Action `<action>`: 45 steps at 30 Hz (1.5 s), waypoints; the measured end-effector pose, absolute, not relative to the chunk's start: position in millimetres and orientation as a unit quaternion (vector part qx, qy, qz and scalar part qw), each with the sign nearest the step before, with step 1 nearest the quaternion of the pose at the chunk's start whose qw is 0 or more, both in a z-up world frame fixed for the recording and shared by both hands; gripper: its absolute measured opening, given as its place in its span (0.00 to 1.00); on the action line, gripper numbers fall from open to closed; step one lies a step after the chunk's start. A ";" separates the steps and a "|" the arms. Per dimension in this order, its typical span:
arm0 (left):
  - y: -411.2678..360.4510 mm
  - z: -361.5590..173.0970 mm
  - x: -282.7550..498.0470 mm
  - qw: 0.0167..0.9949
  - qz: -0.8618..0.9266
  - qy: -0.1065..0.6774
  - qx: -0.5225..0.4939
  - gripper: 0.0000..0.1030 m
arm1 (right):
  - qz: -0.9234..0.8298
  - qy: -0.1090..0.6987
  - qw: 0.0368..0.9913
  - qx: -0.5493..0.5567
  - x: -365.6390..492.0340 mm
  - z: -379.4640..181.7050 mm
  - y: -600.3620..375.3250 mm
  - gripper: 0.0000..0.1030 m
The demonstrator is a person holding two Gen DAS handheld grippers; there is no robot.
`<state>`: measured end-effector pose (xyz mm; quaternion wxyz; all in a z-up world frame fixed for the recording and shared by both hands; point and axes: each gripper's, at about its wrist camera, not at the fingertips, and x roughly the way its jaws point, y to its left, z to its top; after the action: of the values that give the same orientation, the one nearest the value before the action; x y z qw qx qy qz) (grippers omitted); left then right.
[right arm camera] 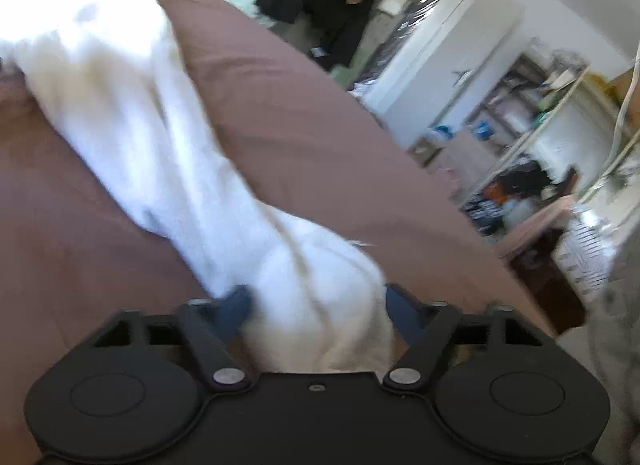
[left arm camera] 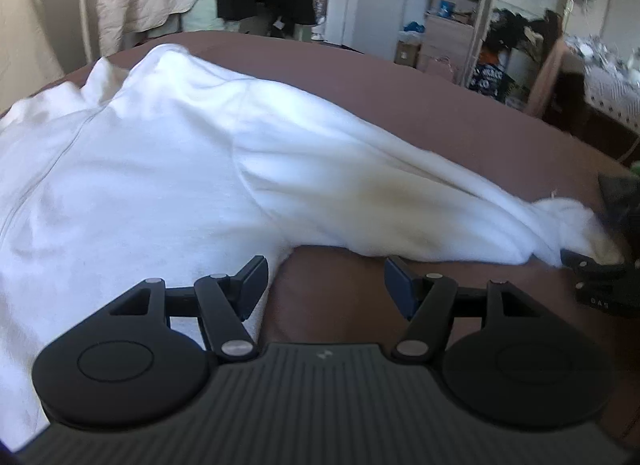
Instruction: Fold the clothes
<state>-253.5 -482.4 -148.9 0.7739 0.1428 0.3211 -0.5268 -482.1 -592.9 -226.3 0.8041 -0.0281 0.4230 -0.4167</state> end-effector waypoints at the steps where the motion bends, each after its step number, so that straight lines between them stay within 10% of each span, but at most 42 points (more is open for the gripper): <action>1: -480.4 -146.8 -251.4 0.776 -0.525 0.320 0.138 0.62 | -0.408 0.418 0.811 -0.005 -482.4 -218.7 -591.7 0.13; 5: -472.6 -139.3 -240.2 0.792 -0.507 0.315 0.125 0.62 | -0.349 0.369 0.854 0.115 -489.8 -175.1 -587.6 0.10; 9: -463.5 -132.4 -225.1 0.808 -0.484 0.319 0.104 0.62 | -0.106 0.129 0.915 0.366 -531.2 -111.7 -594.8 0.09; 13: -455.5 -127.2 -208.7 0.822 -0.463 0.323 0.078 0.62 | -0.083 0.060 0.918 0.383 -543.2 -85.4 -589.6 0.08; 19: -460.7 -136.5 -205.1 0.816 -0.461 0.340 0.076 0.62 | -0.539 0.370 0.756 -0.015 -480.4 -132.6 -569.9 0.12; 23: -468.9 -140.8 -219.5 0.807 -0.479 0.331 0.096 0.62 | -0.492 0.378 0.783 0.043 -479.3 -134.5 -561.5 0.14; 28: -484.0 -146.3 -243.0 0.786 -0.512 0.325 0.118 0.62 | -0.456 0.305 0.805 0.228 -498.8 -117.9 -570.9 0.85; 36: -490.3 -152.2 -261.9 0.785 -0.518 0.297 0.165 0.62 | -0.468 0.401 0.742 0.265 -488.6 -202.0 -579.7 0.85; 38: -488.1 -151.7 -257.6 0.785 -0.515 0.307 0.154 0.62 | -0.466 0.397 0.752 0.244 -482.4 -204.7 -571.9 0.59; 39: -486.4 -151.0 -256.3 0.788 -0.512 0.308 0.150 0.62 | -0.465 0.392 0.767 0.205 -476.5 -196.3 -563.4 0.20; 45: -474.9 -143.8 -246.0 0.802 -0.490 0.311 0.138 0.62 | -0.607 0.365 0.700 -0.085 -460.7 -151.0 -531.2 0.16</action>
<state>-246.0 -474.9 -143.8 0.8024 0.1377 0.3113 -0.4902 -460.7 -531.2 -151.0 0.7005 -0.0849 0.3653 -0.6072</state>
